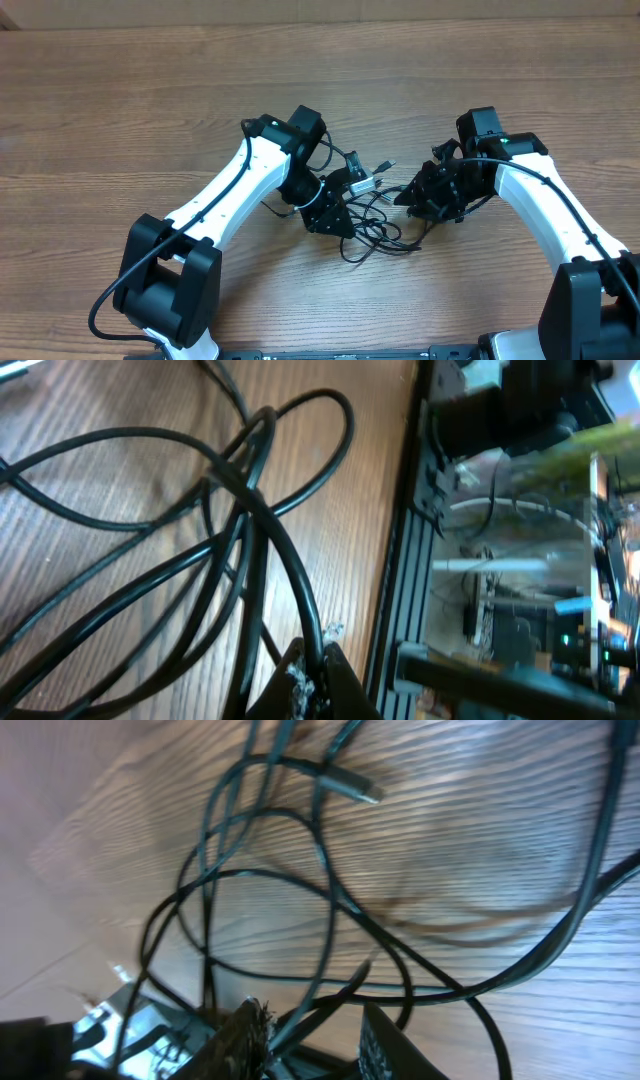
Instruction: Untangle cables
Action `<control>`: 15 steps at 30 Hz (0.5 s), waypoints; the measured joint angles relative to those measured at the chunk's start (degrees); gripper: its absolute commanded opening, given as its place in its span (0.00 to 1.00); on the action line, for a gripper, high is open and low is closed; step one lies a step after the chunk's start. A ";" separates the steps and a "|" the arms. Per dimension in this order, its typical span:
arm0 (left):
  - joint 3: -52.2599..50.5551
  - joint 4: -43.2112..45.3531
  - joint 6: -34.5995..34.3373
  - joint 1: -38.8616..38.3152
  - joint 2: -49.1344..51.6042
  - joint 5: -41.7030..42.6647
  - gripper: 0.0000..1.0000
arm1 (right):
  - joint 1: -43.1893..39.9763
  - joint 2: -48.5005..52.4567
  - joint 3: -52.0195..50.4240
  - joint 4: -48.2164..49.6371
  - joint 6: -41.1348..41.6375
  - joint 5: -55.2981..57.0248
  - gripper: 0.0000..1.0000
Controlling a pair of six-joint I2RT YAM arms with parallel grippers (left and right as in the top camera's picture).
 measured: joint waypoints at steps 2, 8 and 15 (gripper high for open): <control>-0.26 1.86 -4.44 -0.50 0.00 -1.05 0.04 | 0.44 0.00 -1.03 0.46 -0.22 0.92 0.29; -1.62 3.21 -24.96 -1.33 0.00 -15.28 0.06 | 1.86 0.00 -6.32 3.43 -0.55 2.27 0.29; -6.32 2.73 -42.66 -1.38 -0.02 -31.89 0.08 | 3.80 0.02 -9.57 6.12 -0.59 2.64 0.29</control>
